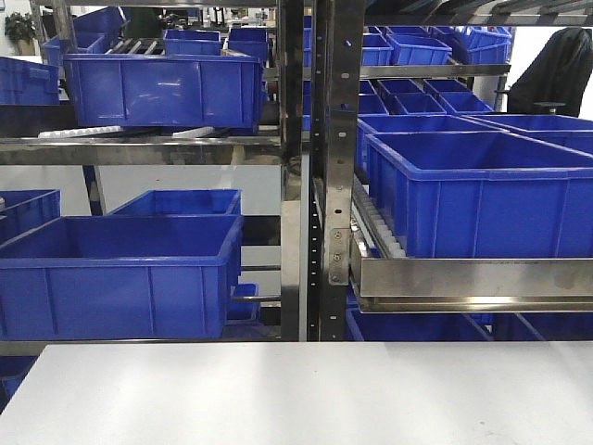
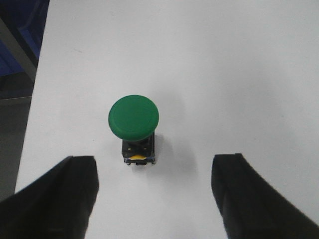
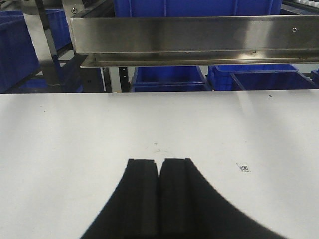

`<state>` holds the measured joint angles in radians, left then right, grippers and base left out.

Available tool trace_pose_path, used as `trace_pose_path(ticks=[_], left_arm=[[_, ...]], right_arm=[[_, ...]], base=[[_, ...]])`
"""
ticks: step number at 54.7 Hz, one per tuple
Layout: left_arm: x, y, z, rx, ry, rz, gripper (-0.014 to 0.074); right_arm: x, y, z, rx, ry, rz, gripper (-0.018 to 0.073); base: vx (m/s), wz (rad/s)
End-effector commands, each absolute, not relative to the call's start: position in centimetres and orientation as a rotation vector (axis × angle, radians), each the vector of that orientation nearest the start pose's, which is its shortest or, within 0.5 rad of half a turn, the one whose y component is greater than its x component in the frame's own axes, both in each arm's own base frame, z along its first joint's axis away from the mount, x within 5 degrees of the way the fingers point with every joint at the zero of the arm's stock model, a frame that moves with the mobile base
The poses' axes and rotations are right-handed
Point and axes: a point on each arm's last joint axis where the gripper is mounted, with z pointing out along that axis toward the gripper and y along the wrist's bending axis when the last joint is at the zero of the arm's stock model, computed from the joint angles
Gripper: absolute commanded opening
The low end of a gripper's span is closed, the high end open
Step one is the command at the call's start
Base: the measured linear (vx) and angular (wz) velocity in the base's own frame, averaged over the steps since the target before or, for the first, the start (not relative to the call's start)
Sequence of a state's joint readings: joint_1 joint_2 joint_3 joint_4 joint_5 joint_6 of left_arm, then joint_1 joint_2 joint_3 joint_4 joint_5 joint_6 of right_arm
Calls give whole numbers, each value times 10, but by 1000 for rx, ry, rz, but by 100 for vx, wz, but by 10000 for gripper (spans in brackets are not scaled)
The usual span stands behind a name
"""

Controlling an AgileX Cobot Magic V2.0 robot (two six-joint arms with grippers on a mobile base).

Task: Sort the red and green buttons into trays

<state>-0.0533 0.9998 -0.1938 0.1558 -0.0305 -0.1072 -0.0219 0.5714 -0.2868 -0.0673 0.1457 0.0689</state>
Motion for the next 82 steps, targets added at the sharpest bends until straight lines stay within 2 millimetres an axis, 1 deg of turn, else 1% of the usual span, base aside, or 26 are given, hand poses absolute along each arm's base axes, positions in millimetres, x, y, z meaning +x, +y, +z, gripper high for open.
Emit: trace_pose_path(ticks=[1,11,18,26,36,46,52,58,59,62,71,76,82], left_arm=[[169,-10,186,106,2154,-31,590],[180,-12,171,111,2192,-43,590],[186,-6,165,53,2194,-41,590],[188,0,166,1,2164,-25,590],[194,0,175,55,2049,-5,590],[197,0,173,93,2029,20,590],[203,2,172,38,2008,21,590],[212,5,166,0,2012,44,590],[222,6,161,-9,2015,44,590],[224,5,157,-16,2032,34,590],[226,2,147,-8,2098,-16,590],[226,0,142,29,2125,-20,590],[228,0,135,34,2140,-19,590]], right_arm=[[124,-4,266,20,1823,-31,87],[124,-4,264,21,1839,-31,92],[124,-4,264,21,1839,-31,96],[124,-4,264,21,1840,-32,100],[124,-4,264,21,1840,-32,104],[124,-4,264,18,1840,-35,106],[124,-4,264,12,1840,-40,108],[124,-4,264,12,1840,-40,110],[124,-4,264,12,1840,-40,113],[124,-4,264,12,1840,-40,113],[124,-4,264,12,1840,-40,117],[124,-4,264,12,1840,-40,118],[124,-4,264,12,1840,-40,120]], base=[[0,0],[0,0],[0,0],[0,0],[0,0],[0,0],[0,0],[0,0],[0,0],[0,0],[0,0],[0,0],[0,0]])
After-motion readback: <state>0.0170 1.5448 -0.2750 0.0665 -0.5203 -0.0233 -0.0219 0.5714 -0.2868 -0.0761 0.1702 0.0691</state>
